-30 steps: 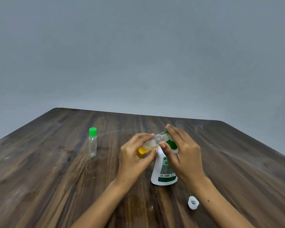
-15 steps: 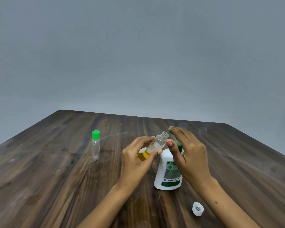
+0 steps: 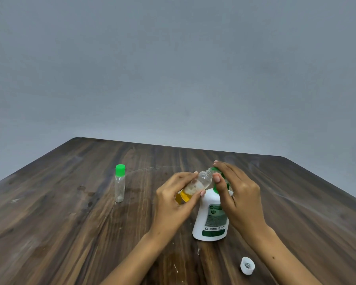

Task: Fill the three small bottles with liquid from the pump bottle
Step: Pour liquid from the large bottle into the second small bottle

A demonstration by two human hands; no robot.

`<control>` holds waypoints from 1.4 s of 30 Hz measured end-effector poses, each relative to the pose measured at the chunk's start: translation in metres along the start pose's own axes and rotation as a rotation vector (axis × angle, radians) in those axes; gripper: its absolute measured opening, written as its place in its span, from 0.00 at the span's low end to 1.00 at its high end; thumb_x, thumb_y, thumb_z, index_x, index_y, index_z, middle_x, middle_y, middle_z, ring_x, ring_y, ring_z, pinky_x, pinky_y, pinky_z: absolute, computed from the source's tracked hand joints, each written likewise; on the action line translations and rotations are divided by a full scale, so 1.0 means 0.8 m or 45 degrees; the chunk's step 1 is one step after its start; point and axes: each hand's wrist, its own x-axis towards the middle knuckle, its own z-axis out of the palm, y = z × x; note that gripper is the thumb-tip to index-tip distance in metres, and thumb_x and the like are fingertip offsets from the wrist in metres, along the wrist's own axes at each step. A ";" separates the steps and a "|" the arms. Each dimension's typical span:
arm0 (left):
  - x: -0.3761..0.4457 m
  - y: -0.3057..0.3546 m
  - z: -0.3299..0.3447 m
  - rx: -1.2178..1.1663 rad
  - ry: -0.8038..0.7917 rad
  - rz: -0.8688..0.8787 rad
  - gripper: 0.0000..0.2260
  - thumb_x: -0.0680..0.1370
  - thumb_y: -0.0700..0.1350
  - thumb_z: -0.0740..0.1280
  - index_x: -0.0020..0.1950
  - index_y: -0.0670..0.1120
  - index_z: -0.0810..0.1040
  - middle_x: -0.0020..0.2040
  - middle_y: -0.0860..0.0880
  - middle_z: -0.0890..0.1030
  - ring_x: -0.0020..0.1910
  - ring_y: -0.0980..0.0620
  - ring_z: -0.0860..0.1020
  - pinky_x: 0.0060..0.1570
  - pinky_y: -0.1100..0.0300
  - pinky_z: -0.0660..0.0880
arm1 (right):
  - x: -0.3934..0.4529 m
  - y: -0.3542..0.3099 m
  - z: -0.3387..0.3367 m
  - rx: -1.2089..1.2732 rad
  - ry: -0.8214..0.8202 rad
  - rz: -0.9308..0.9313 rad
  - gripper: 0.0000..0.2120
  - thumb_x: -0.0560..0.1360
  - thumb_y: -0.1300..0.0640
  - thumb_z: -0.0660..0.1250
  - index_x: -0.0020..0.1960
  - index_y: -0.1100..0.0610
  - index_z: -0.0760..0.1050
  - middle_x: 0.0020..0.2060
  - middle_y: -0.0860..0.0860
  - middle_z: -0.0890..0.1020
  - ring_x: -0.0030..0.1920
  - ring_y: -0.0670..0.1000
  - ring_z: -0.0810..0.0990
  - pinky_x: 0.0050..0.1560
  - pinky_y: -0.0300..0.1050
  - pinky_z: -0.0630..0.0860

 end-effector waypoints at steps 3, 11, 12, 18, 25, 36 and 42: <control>0.001 0.000 -0.001 0.001 0.027 -0.005 0.16 0.71 0.39 0.77 0.59 0.43 0.82 0.52 0.53 0.82 0.52 0.56 0.81 0.49 0.64 0.78 | -0.001 0.001 0.000 0.019 0.008 0.002 0.30 0.80 0.39 0.49 0.57 0.60 0.80 0.53 0.51 0.82 0.53 0.48 0.79 0.51 0.33 0.71; 0.000 0.000 -0.002 0.045 -0.014 0.020 0.15 0.72 0.42 0.76 0.58 0.42 0.82 0.52 0.52 0.82 0.53 0.57 0.81 0.49 0.65 0.78 | -0.008 -0.005 0.006 -0.026 0.003 -0.002 0.30 0.80 0.38 0.50 0.55 0.60 0.80 0.50 0.51 0.83 0.50 0.47 0.80 0.49 0.29 0.69; -0.001 -0.001 -0.002 0.048 -0.015 0.026 0.15 0.72 0.42 0.76 0.58 0.42 0.82 0.52 0.52 0.82 0.52 0.57 0.80 0.49 0.66 0.77 | -0.009 -0.006 0.006 -0.027 0.005 0.006 0.30 0.80 0.38 0.50 0.55 0.59 0.80 0.50 0.51 0.83 0.49 0.47 0.80 0.48 0.29 0.69; -0.001 -0.002 -0.002 0.042 -0.004 0.028 0.17 0.71 0.40 0.77 0.59 0.42 0.82 0.52 0.52 0.82 0.53 0.56 0.81 0.49 0.65 0.78 | -0.001 -0.007 -0.002 -0.020 -0.013 -0.027 0.29 0.80 0.40 0.51 0.58 0.60 0.80 0.54 0.51 0.82 0.54 0.47 0.80 0.52 0.32 0.71; -0.002 -0.003 -0.005 0.075 0.000 0.041 0.16 0.70 0.41 0.78 0.57 0.40 0.83 0.51 0.50 0.82 0.52 0.58 0.81 0.50 0.66 0.77 | -0.014 -0.005 0.008 0.055 0.047 0.024 0.20 0.76 0.54 0.54 0.56 0.61 0.80 0.53 0.52 0.82 0.53 0.47 0.80 0.52 0.30 0.69; -0.003 -0.002 -0.006 0.073 0.014 0.029 0.17 0.70 0.43 0.78 0.57 0.41 0.83 0.51 0.51 0.83 0.52 0.59 0.81 0.50 0.65 0.78 | -0.012 -0.007 0.009 0.042 0.037 0.059 0.21 0.75 0.54 0.53 0.56 0.60 0.81 0.52 0.52 0.83 0.51 0.48 0.80 0.49 0.31 0.70; -0.004 0.001 -0.004 0.044 0.001 0.000 0.19 0.69 0.43 0.78 0.58 0.40 0.83 0.53 0.51 0.84 0.53 0.60 0.81 0.52 0.65 0.78 | -0.007 -0.009 0.001 0.046 0.032 0.013 0.21 0.76 0.53 0.54 0.57 0.60 0.80 0.54 0.52 0.82 0.53 0.46 0.79 0.53 0.32 0.70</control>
